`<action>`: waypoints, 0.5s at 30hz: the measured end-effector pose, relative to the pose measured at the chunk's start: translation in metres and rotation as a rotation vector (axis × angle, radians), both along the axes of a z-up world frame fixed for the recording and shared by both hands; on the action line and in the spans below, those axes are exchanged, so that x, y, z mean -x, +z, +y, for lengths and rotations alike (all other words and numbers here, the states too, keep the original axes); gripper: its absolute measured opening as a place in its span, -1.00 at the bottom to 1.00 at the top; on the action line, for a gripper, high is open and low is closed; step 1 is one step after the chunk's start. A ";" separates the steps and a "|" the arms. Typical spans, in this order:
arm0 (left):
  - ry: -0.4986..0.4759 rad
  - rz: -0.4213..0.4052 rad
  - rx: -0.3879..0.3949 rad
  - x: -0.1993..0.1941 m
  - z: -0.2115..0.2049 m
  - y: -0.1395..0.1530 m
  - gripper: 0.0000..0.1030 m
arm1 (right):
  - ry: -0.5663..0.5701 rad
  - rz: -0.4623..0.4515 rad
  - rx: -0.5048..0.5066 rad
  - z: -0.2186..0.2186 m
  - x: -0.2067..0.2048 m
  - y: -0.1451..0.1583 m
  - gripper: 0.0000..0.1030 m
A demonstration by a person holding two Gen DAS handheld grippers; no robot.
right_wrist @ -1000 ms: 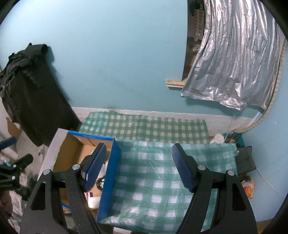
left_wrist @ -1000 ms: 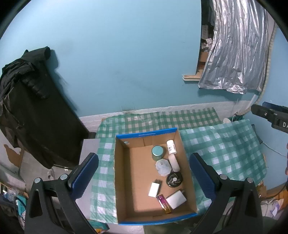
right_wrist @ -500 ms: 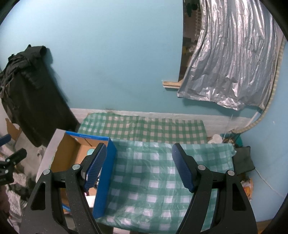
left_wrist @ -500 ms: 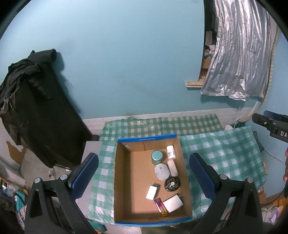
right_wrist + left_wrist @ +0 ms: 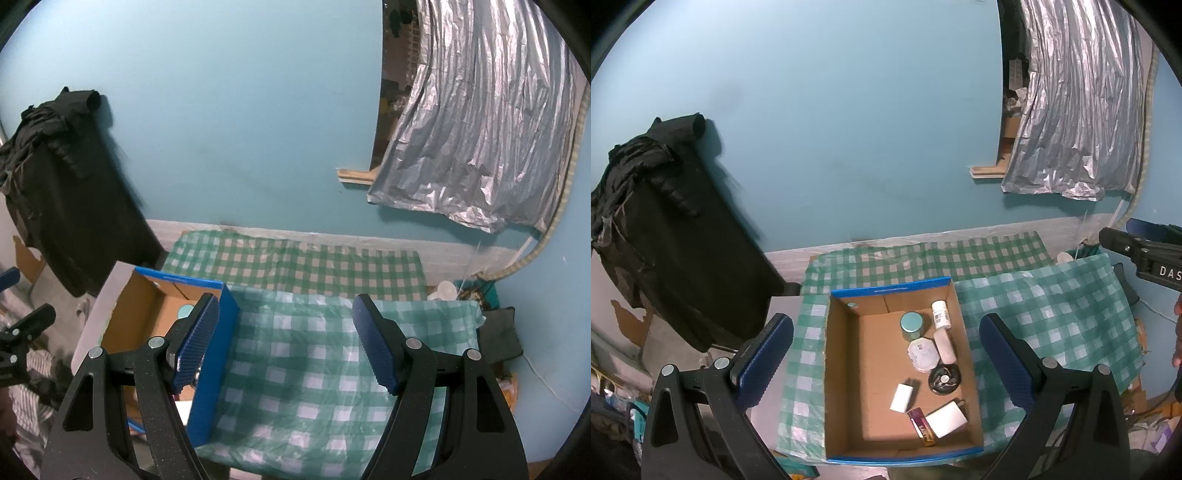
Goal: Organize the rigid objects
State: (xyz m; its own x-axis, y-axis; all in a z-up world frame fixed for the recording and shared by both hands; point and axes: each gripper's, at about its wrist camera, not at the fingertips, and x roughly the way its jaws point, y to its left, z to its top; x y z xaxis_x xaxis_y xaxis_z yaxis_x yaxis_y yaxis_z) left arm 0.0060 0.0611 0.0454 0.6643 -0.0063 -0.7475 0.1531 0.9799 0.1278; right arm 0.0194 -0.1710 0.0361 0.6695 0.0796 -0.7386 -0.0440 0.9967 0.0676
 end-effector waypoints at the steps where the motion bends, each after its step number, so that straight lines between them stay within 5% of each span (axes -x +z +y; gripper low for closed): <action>1: 0.003 0.001 0.001 -0.001 0.000 0.000 0.97 | -0.001 0.002 0.000 0.000 -0.001 0.000 0.45; 15: 0.010 0.016 -0.002 -0.004 -0.010 -0.007 0.97 | 0.001 0.005 0.001 -0.007 -0.005 -0.004 0.45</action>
State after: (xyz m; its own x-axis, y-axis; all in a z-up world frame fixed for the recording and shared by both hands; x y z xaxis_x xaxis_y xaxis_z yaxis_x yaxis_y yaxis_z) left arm 0.0103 0.0515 0.0384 0.6526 0.0018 -0.7577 0.1451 0.9812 0.1273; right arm 0.0240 -0.1783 0.0318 0.6656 0.0793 -0.7421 -0.0443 0.9968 0.0667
